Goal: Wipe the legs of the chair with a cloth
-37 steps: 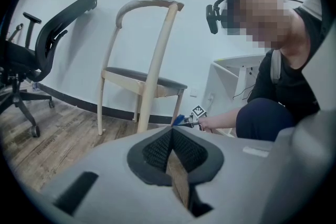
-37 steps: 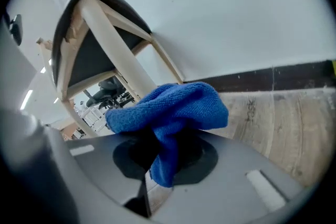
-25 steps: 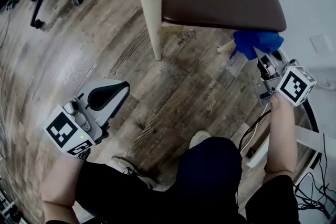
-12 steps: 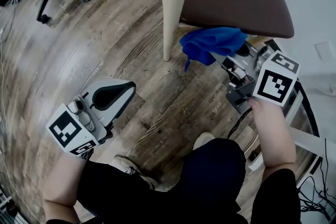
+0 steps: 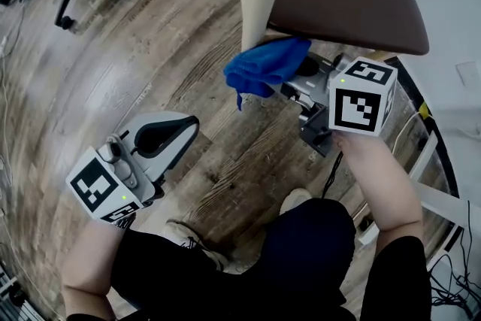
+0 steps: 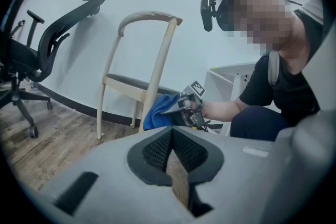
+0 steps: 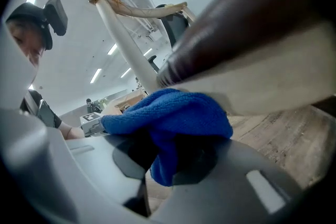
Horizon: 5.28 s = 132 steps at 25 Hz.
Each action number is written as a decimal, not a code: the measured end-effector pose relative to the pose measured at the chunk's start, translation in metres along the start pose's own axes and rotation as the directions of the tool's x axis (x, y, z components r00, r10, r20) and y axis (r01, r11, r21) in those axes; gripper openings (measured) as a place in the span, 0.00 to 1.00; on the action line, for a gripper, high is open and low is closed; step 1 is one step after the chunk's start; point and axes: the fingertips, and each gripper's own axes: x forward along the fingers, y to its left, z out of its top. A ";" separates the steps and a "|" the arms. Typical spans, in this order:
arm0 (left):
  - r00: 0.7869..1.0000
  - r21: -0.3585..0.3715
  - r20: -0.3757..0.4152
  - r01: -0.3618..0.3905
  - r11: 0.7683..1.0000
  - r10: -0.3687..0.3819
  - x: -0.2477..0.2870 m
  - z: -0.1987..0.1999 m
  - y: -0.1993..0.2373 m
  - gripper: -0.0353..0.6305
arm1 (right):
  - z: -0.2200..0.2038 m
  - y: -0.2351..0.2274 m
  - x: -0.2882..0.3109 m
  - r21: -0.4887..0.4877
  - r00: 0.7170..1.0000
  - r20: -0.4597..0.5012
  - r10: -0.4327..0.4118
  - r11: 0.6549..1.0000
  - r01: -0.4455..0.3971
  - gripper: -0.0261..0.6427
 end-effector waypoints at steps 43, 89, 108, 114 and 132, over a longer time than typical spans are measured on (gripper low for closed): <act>0.999 -0.080 0.020 -0.046 0.996 0.048 -0.032 -0.010 0.026 0.05 | -0.216 -0.178 0.083 0.178 0.917 -0.327 -0.228 0.938 0.297 0.14; 0.985 -0.353 -0.071 -0.172 0.920 0.157 -0.135 0.274 -0.186 0.05 | 0.193 0.303 -0.240 0.276 0.969 0.135 -0.208 0.947 0.165 0.14; 0.985 -0.252 0.042 -0.153 0.956 0.168 -0.173 0.551 -0.312 0.05 | 0.372 0.508 -0.340 0.195 0.950 0.277 -0.144 0.977 0.092 0.14; 0.975 -0.309 0.087 -0.169 0.936 0.205 -0.147 0.573 -0.328 0.05 | 0.378 0.516 -0.357 0.165 0.971 0.231 -0.062 0.986 0.023 0.14; 0.932 -0.350 0.134 -0.274 0.896 0.337 -0.203 0.559 -0.359 0.05 | 0.354 0.565 -0.332 0.142 0.990 0.138 0.040 0.988 -0.060 0.14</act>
